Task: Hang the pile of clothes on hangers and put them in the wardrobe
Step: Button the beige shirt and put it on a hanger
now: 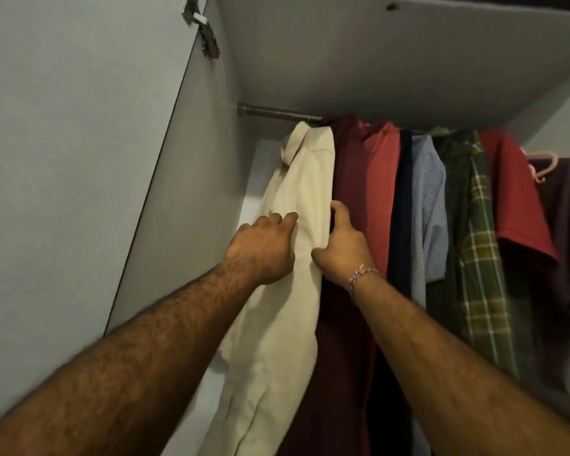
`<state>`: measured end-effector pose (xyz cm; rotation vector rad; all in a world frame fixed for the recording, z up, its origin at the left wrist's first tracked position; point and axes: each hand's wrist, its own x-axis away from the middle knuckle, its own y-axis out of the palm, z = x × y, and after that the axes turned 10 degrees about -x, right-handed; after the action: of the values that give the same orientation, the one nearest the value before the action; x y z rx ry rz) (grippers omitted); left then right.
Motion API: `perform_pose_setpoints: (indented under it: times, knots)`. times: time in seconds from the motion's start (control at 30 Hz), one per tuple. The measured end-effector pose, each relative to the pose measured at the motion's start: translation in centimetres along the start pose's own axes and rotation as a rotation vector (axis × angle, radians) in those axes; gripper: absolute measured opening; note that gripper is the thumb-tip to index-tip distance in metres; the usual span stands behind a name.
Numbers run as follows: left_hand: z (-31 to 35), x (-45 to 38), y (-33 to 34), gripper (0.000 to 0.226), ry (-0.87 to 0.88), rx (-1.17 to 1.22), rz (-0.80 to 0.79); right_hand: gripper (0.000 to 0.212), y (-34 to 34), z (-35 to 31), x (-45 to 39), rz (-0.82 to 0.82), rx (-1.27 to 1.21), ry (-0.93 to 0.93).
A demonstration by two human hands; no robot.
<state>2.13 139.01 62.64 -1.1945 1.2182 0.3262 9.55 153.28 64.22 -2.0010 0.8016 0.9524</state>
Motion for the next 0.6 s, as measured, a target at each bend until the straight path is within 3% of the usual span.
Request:
perform_pose_setpoints:
  times: [0.17, 0.27, 0.4, 0.6]
  knots:
    - [4.1, 10.9, 1.0, 0.068, 0.058, -0.023, -0.118, 0.086, -0.8, 5.0, 14.8, -0.099, -0.145, 0.15]
    - [5.6, 17.6, 1.5, 0.072, 0.109, 0.018, -0.216, 0.085, -2.6, 7.9, 24.0, -0.125, -0.064, 0.277]
    - [7.3, 25.3, 2.3, 0.072, 0.16, 0.089, -0.268, 0.082, -6.1, 10.0, 33.7, -0.08, 0.037, 0.454]
    - [10.8, 36.4, 1.4, 0.077, 0.188, 0.378, -0.386, 0.076, -9.6, 6.8, 46.6, 0.104, 0.163, 0.653]
